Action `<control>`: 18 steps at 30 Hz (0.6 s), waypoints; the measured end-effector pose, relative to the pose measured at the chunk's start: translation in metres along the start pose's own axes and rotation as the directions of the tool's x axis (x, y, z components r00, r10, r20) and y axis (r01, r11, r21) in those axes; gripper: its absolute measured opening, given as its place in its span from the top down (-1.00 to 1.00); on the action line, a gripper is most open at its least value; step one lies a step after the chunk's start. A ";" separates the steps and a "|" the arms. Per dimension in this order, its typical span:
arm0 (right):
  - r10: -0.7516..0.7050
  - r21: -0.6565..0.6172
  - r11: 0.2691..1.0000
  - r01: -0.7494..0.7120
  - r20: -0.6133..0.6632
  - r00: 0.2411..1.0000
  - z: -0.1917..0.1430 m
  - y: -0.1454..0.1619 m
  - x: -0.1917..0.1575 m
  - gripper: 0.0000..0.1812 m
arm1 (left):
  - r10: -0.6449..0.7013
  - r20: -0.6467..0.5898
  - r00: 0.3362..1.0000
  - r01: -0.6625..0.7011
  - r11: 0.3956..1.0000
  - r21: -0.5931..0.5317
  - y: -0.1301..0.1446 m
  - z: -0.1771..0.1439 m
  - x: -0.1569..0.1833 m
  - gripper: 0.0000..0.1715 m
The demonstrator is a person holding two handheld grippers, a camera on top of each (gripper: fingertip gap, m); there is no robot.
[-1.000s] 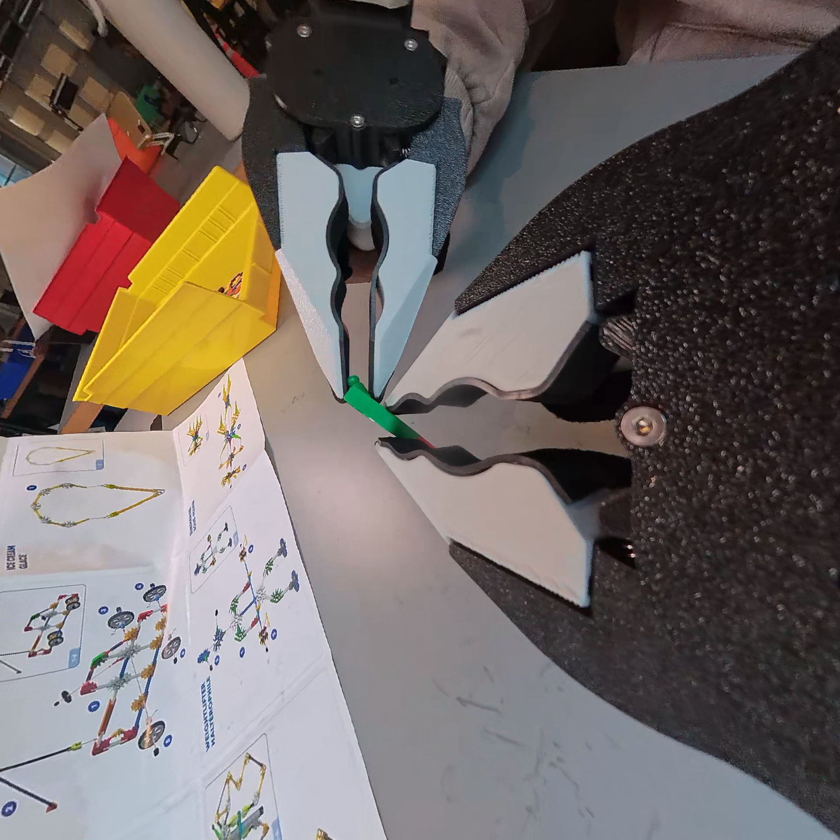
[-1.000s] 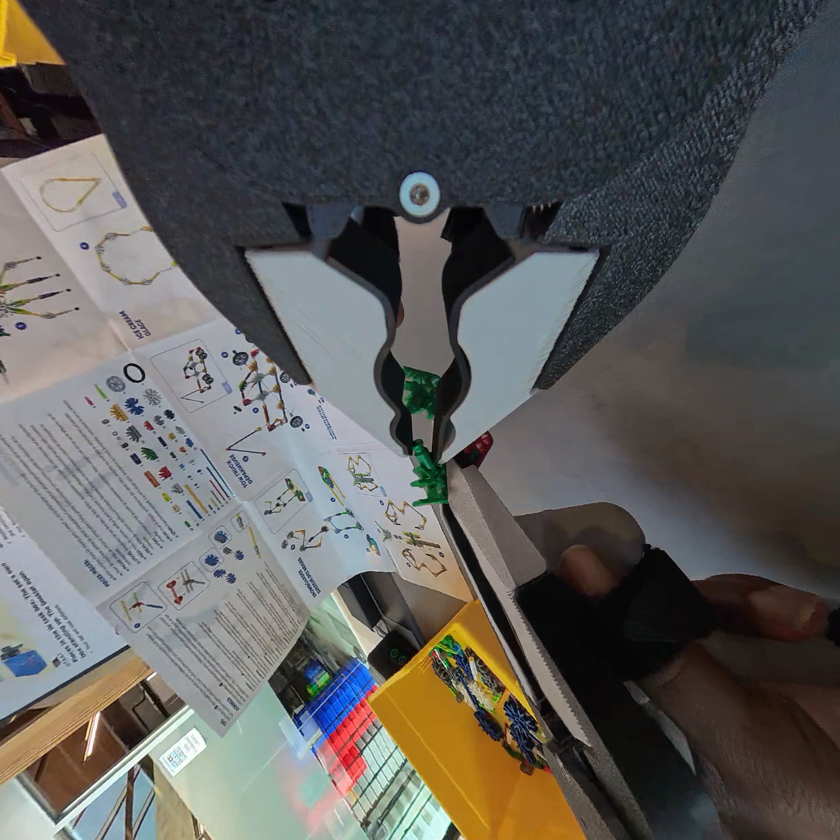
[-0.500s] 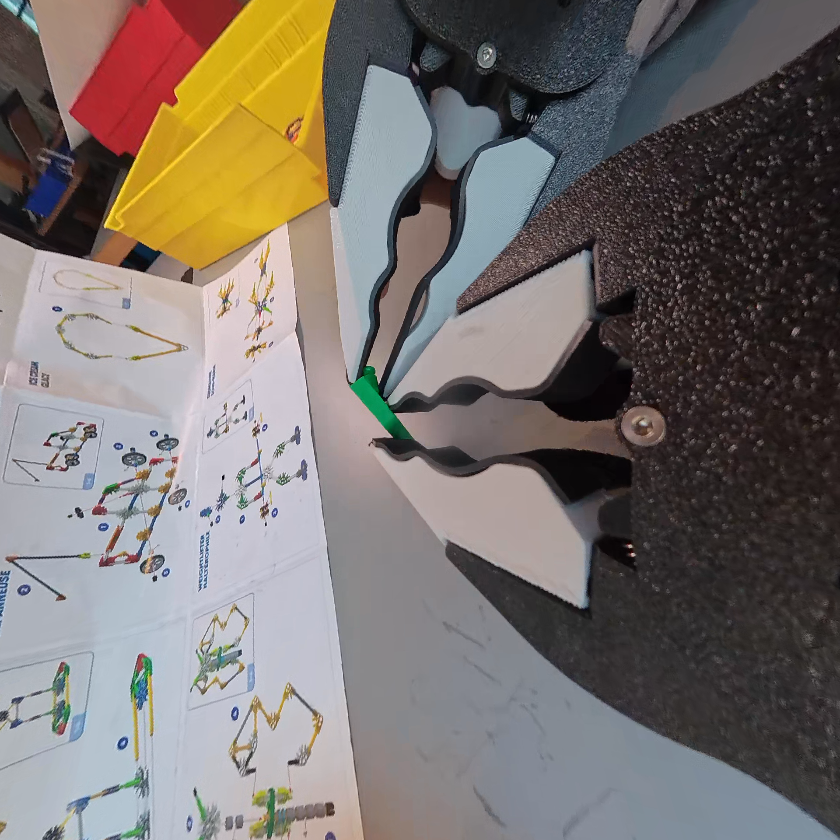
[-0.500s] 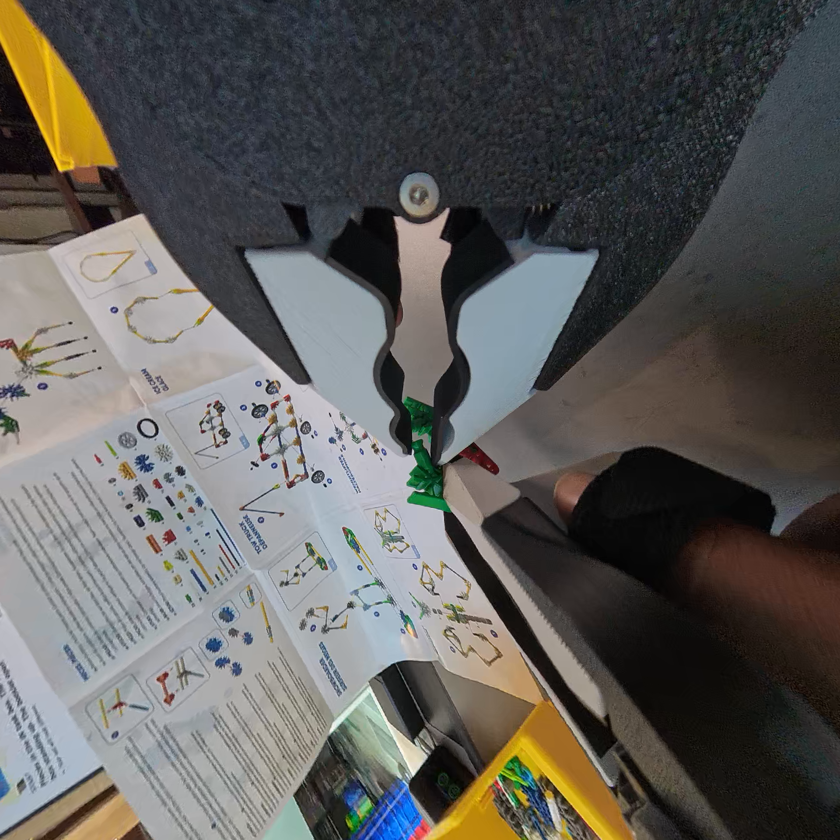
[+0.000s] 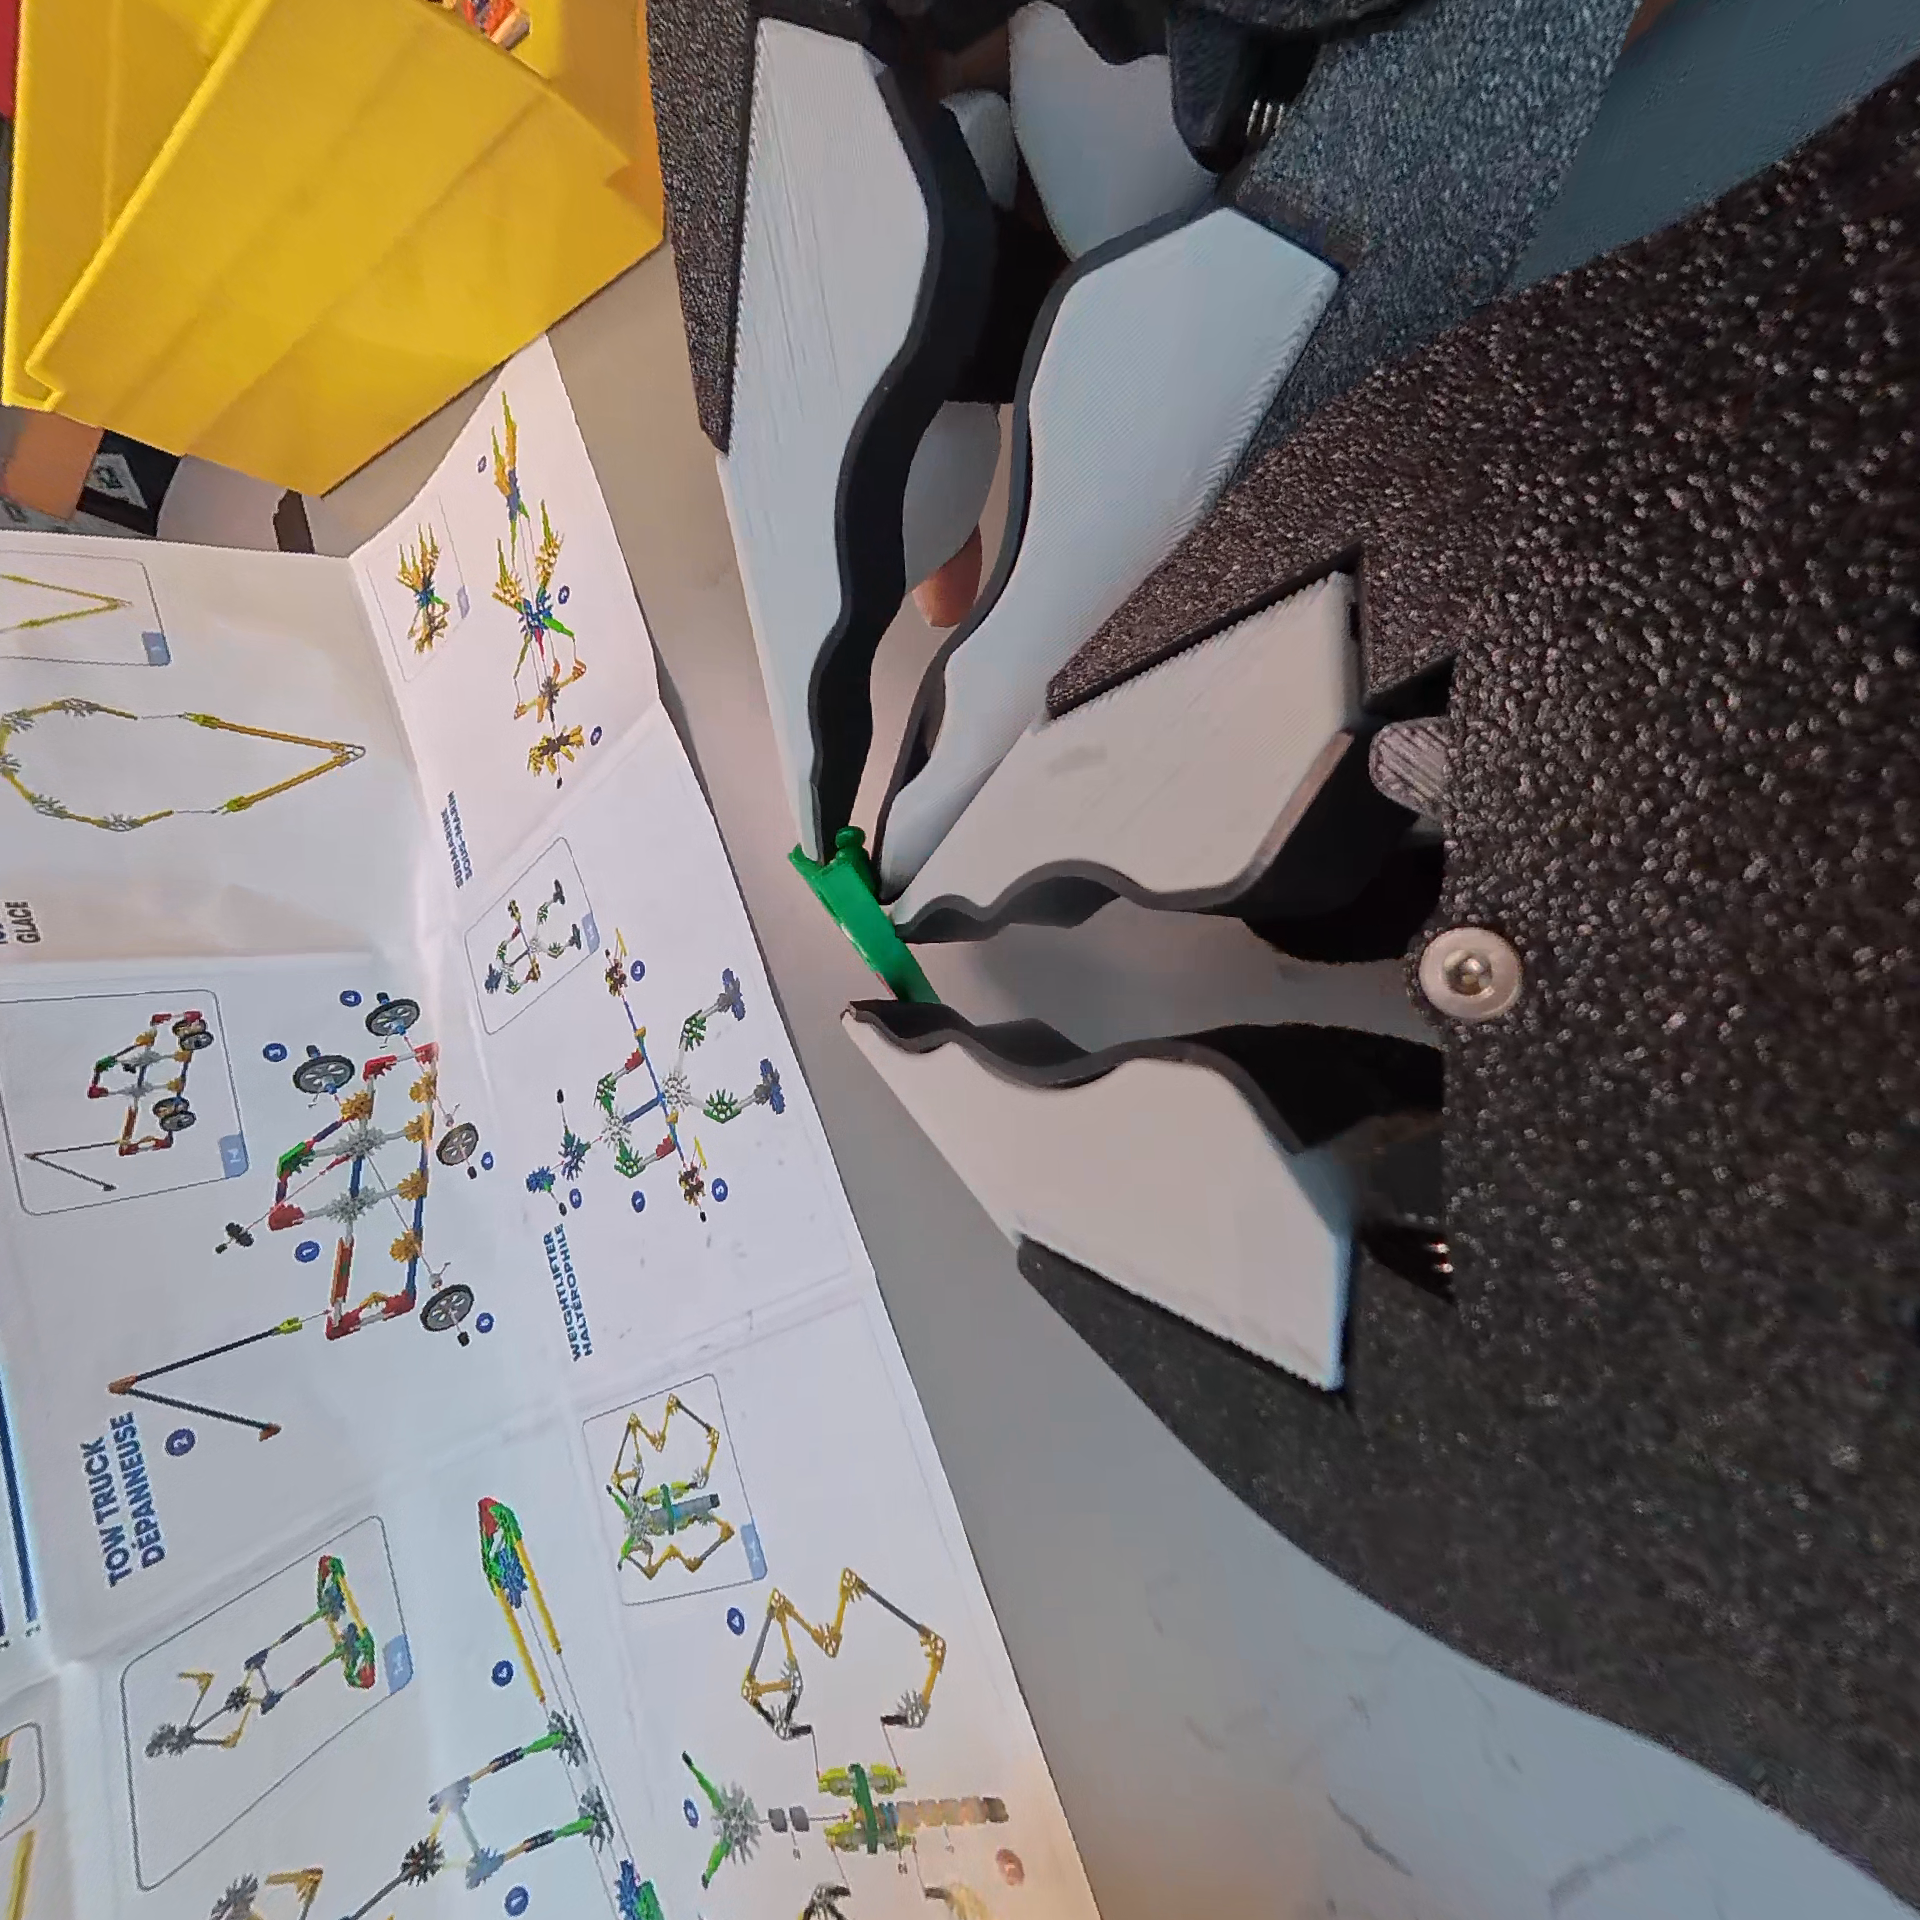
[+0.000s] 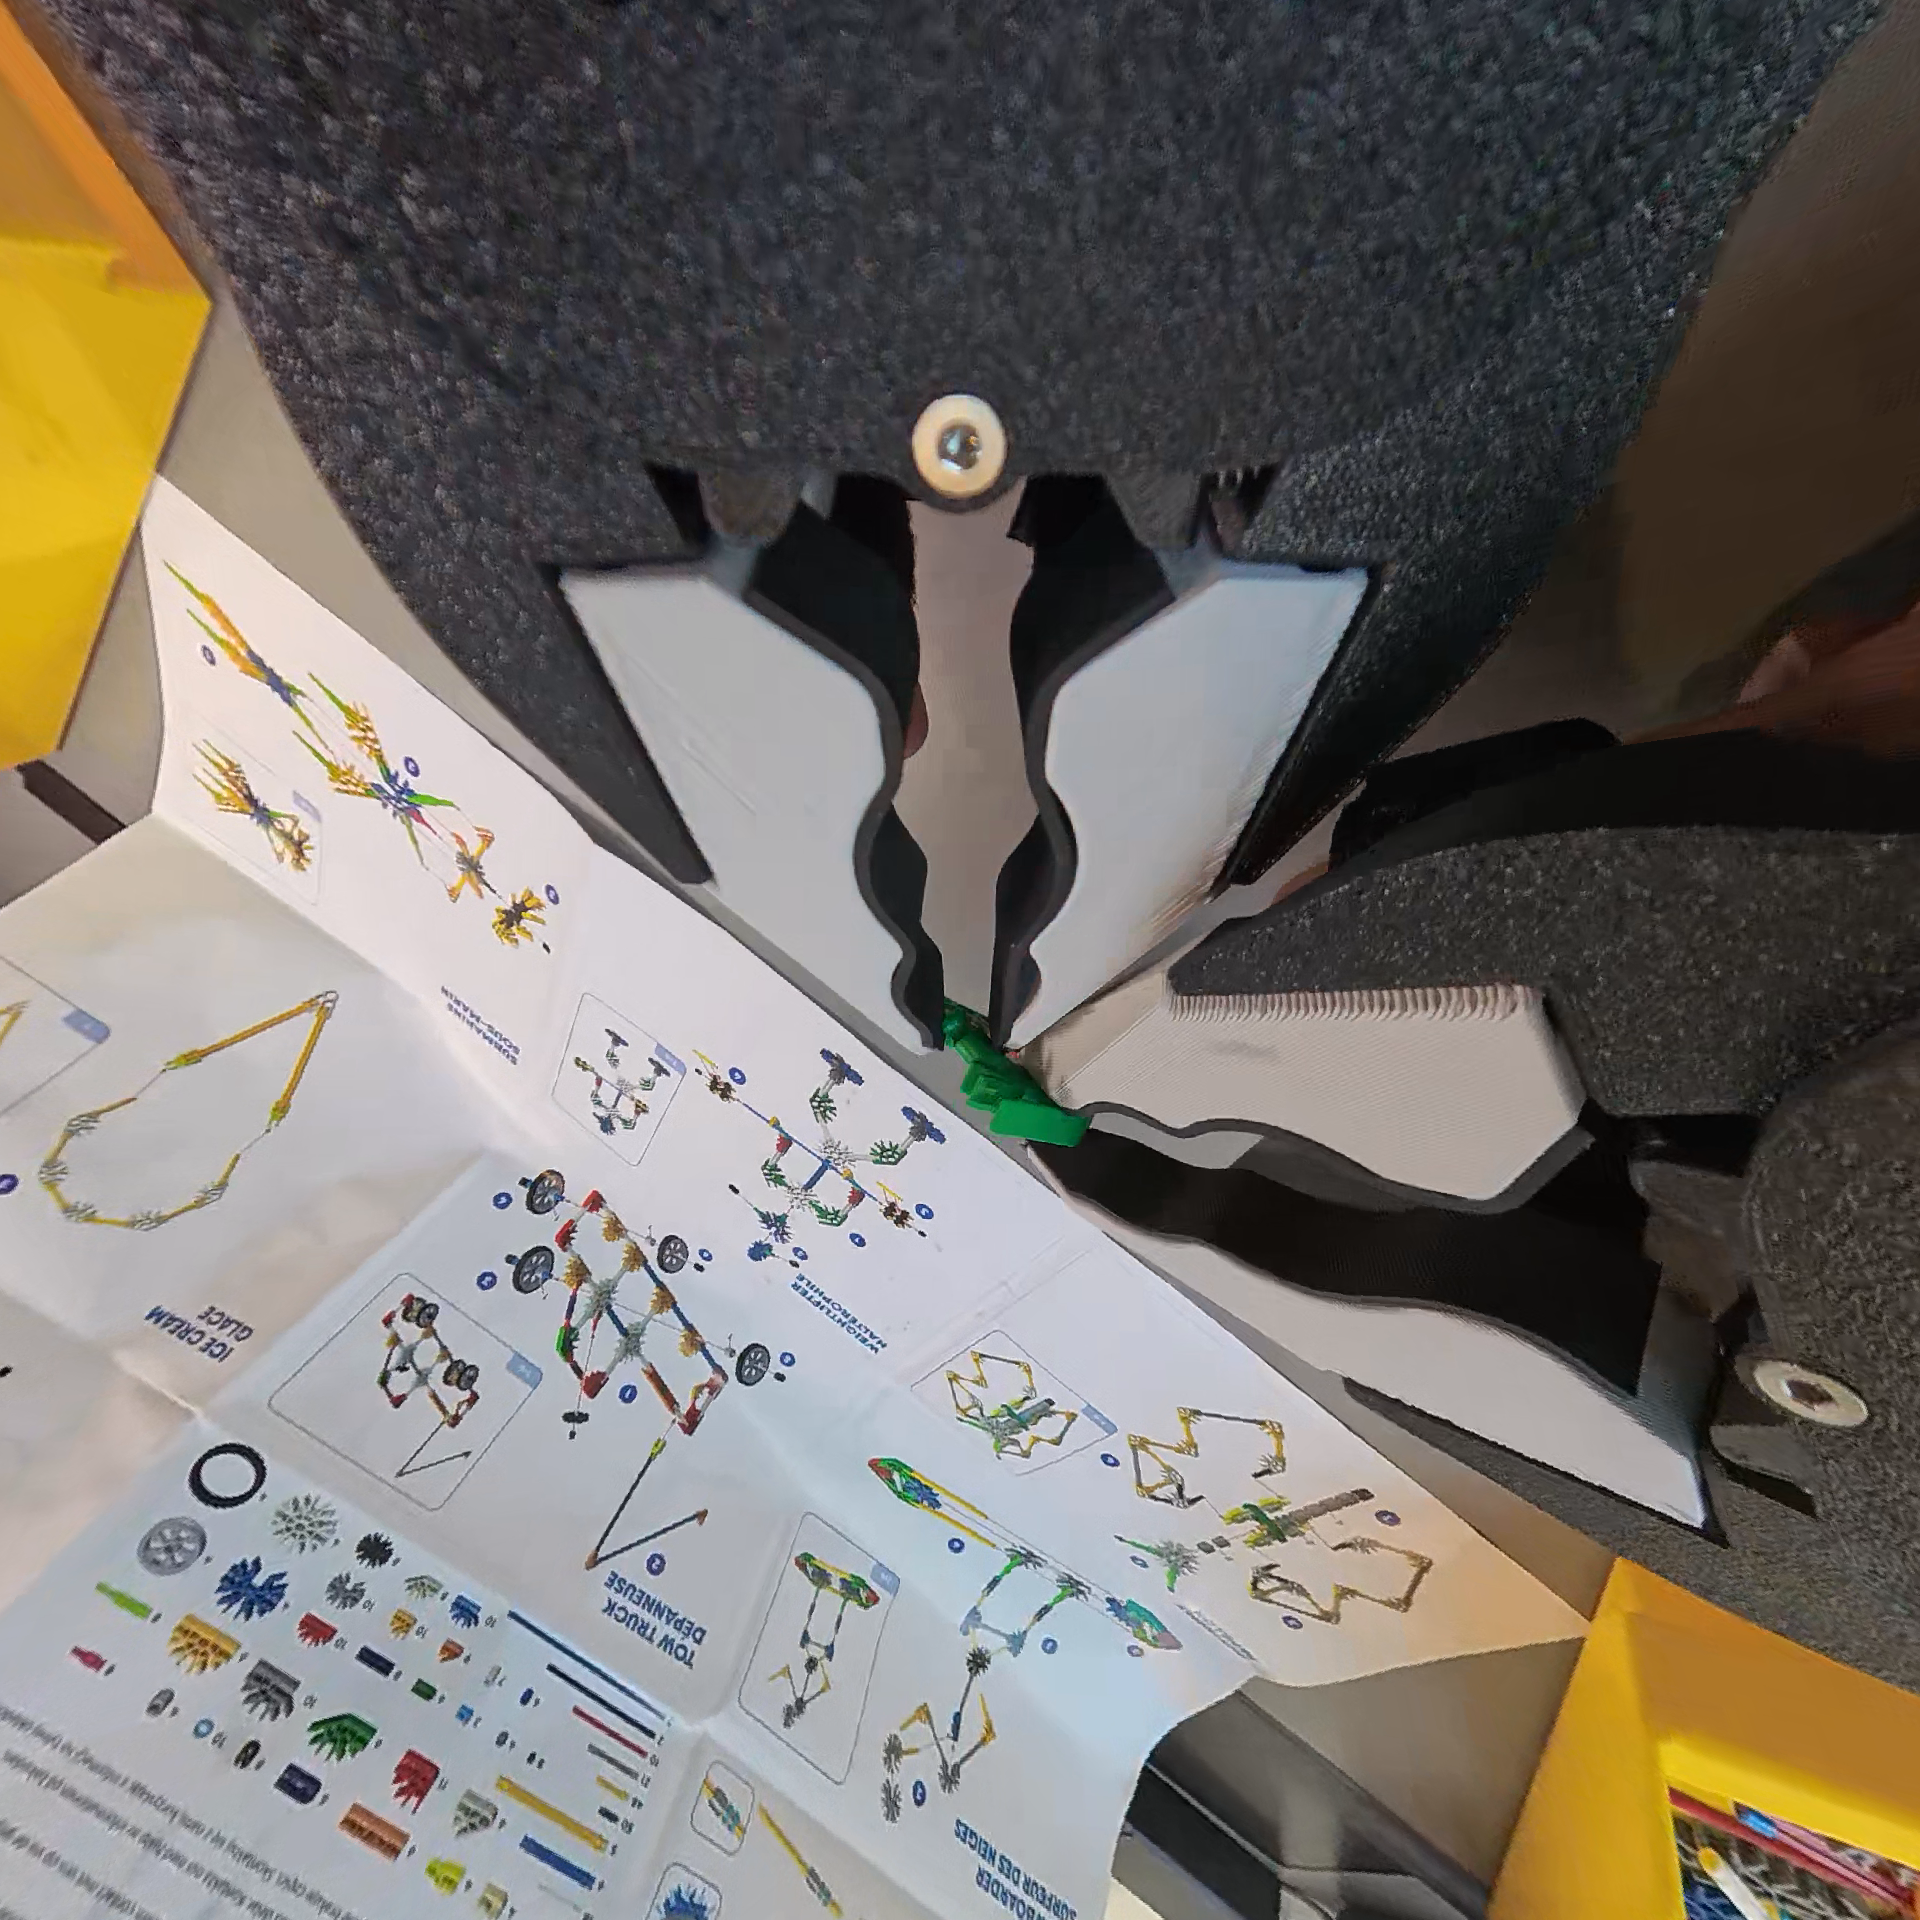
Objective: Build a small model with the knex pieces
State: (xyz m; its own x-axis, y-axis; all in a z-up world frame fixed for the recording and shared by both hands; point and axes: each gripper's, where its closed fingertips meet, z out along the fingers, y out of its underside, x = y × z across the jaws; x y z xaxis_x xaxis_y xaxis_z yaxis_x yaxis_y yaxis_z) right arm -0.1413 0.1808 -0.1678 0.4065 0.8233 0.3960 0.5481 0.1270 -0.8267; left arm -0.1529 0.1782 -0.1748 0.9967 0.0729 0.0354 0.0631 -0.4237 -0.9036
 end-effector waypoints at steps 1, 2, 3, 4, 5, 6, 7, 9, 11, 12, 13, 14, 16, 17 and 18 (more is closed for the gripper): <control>0.012 -0.003 1.000 -0.012 0.016 1.000 0.000 0.000 -0.002 0.94 | 0.016 0.005 1.000 -0.016 1.000 -0.006 0.001 0.000 -0.001 0.90; 0.020 -0.001 1.000 -0.019 0.026 0.999 -0.001 0.000 -0.002 0.94 | 0.021 0.001 1.000 -0.021 1.000 -0.006 0.001 0.000 -0.001 0.90; 0.033 0.000 0.999 -0.033 0.037 0.999 -0.002 0.000 -0.002 0.94 | 0.018 -0.009 1.000 -0.018 1.000 -0.005 0.001 0.000 -0.001 0.90; 0.051 -0.007 0.999 -0.051 0.055 0.997 -0.002 0.000 -0.003 0.94 | 0.017 -0.012 1.000 -0.017 1.000 -0.006 0.002 0.000 -0.001 0.90; 0.059 -0.016 0.998 -0.058 0.074 0.995 -0.001 0.001 -0.006 0.95 | 0.016 -0.009 1.000 -0.016 1.000 -0.012 0.003 0.000 -0.003 0.90; 0.063 -0.017 0.998 -0.062 0.096 0.993 -0.002 0.001 -0.008 0.95 | 0.018 -0.005 1.000 -0.018 1.000 -0.021 0.004 0.001 -0.004 0.90; 0.071 -0.011 0.997 -0.070 0.116 0.991 -0.004 -0.001 -0.011 0.96 | 0.023 0.007 1.000 -0.023 0.999 -0.030 0.005 0.002 -0.007 0.91; 0.067 -0.009 0.998 -0.066 0.189 0.980 -0.007 -0.002 -0.025 0.98 | 0.018 0.016 1.000 -0.017 0.999 -0.027 0.004 0.002 -0.012 1.00; 0.050 0.018 0.998 -0.056 0.232 0.972 -0.008 -0.003 -0.021 0.97 | -0.001 -0.070 0.998 -0.001 1.000 -0.026 0.002 -0.002 -0.005 1.00; 0.025 0.066 0.997 -0.043 0.261 0.965 -0.011 -0.007 -0.019 0.97 | 0.013 -0.093 0.996 -0.015 1.000 -0.023 0.002 -0.005 -0.003 1.00; 0.013 0.081 0.996 -0.038 0.287 0.958 -0.012 -0.007 -0.016 0.97 | 0.026 -0.126 0.992 -0.029 0.999 -0.024 0.002 -0.009 0.000 1.00; 0.040 0.054 0.997 -0.062 0.336 0.941 -0.013 -0.003 -0.015 0.96 | 0.025 -0.176 0.984 -0.034 0.998 -0.050 0.006 -0.011 0.005 1.00; 0.060 0.043 0.996 -0.084 0.403 0.913 -0.019 0.000 -0.007 0.96 | 0.015 -0.214 0.977 -0.034 0.996 -0.083 0.014 -0.016 0.005 1.00; 0.054 0.037 0.996 -0.076 0.414 0.909 -0.024 0.002 -0.001 0.96 | 0.027 -0.202 0.979 -0.041 0.997 -0.068 0.012 -0.020 0.000 1.00; 0.053 0.045 0.996 -0.079 0.414 0.909 -0.028 0.001 0.006 0.96 | 0.035 -0.199 0.979 -0.046 0.997 -0.054 0.008 -0.025 -0.003 1.00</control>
State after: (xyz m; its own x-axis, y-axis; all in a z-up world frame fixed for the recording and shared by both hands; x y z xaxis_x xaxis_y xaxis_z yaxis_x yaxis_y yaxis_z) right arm -0.1173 0.1704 -0.1549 0.0962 0.9838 0.1510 0.4808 0.0869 -0.8725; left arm -0.1545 0.1518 -0.1716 0.9885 -0.1231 0.0884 0.0196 -0.4745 -0.8801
